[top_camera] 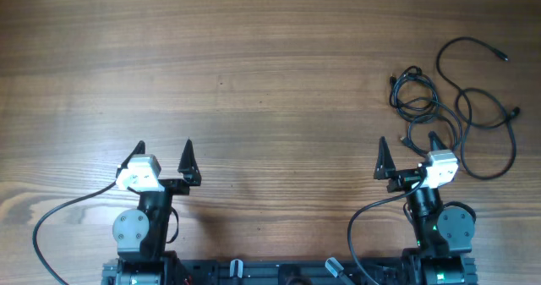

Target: Untangle cables

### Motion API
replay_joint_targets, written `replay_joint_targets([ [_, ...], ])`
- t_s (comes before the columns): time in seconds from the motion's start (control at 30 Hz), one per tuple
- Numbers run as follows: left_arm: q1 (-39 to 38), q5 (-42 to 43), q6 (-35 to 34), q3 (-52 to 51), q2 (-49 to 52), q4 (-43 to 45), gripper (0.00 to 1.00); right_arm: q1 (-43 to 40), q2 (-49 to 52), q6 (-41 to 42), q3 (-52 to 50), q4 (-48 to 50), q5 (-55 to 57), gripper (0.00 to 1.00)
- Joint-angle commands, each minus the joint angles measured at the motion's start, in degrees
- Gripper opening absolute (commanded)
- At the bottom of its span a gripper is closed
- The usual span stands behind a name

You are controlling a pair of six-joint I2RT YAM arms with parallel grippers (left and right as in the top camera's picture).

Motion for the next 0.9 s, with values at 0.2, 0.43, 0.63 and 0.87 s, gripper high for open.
replay_joint_targets([
  [0.2, 4.9, 1.7, 0.9, -0.2, -0.3, -0.3, 1.00, -0.2, -0.5, 0.7, 0.0, 0.2, 0.9, 1.00],
  [0.43, 4.9, 1.7, 0.9, -0.2, -0.3, -0.3, 1.00, -0.2, -0.5, 0.7, 0.0, 0.2, 0.9, 1.00],
  [0.63, 4.9, 1.7, 0.9, -0.2, -0.3, -0.3, 1.00, -0.2, -0.5, 0.7, 0.0, 0.2, 0.9, 1.00],
  [0.87, 4.9, 1.7, 0.9, -0.2, -0.3, -0.3, 1.00, -0.2, -0.5, 0.7, 0.0, 0.2, 0.9, 1.00],
])
